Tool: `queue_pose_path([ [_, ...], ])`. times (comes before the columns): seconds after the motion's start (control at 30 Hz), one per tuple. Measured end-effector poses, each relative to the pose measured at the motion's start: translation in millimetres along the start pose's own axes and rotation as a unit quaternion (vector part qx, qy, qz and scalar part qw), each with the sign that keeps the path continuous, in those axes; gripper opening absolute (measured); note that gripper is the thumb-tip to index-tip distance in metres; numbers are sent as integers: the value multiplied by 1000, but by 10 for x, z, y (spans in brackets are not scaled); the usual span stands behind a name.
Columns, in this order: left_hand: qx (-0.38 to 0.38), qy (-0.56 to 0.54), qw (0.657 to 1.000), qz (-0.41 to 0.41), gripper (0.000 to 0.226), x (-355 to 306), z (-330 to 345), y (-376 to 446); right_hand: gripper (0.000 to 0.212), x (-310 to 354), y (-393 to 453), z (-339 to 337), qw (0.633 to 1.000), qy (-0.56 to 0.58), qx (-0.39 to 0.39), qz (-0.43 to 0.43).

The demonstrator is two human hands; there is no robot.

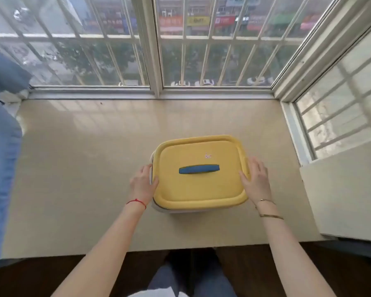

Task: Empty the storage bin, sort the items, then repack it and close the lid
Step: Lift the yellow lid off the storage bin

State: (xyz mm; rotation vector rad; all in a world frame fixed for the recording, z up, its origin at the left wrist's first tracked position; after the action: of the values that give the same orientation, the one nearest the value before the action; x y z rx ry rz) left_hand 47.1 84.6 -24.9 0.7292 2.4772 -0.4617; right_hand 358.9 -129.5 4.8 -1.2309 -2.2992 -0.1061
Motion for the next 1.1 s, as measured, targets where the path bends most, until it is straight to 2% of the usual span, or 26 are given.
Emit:
queue_pose_path([
  [0.13, 10, -22, 998, -54, 52, 121, 152, 72, 62, -90, 61, 128, 999, 4, 21, 41],
  [0.33, 33, -70, 990, -118, 54, 282, 346, 64, 63, -185, 44, 248, 997, 41, 37, 58],
  [0.6, 60, -80, 990, -103, 56, 192, 457, -91, 59, -235, -76, 151, 992, 106, 25, 65],
  [0.73, 53, -148, 983, -90, 57, -105, 561, -234, 57, -357, -197, -6, 987, 146, 11, 63],
  [0.8, 28, -169, 981, -88, 57, -290, 598, -299, 56, -486, -272, -74, 982, 174, 5, 77],
  [0.9, -4, -146, 984, -105, 56, -476, 640, -377, 54, -777, -383, -229, 972, 208, -14, 112],
  [1.0, 17, -120, 982, -143, 63, -550, 790, -481, 52, -1120, -460, -425, 959, 253, -12, 124],
  [1.1, 32, -120, 981, -148, 69, -761, 965, -634, 49, -1501, -515, -641, 950, 286, -5, 126],
])
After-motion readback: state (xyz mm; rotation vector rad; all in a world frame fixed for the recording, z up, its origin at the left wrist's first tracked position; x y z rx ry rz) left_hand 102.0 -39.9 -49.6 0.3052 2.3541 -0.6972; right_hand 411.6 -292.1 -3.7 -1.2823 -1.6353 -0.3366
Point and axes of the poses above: each hand's wrist, its own y-axis towards the middle knuckle, its own z-axis out of the palm, x = y × z, the point moved 10 cm from there along y, towards the middle knuckle, and after that the axes turned 8 degrees about z, right-handed, at the moved point
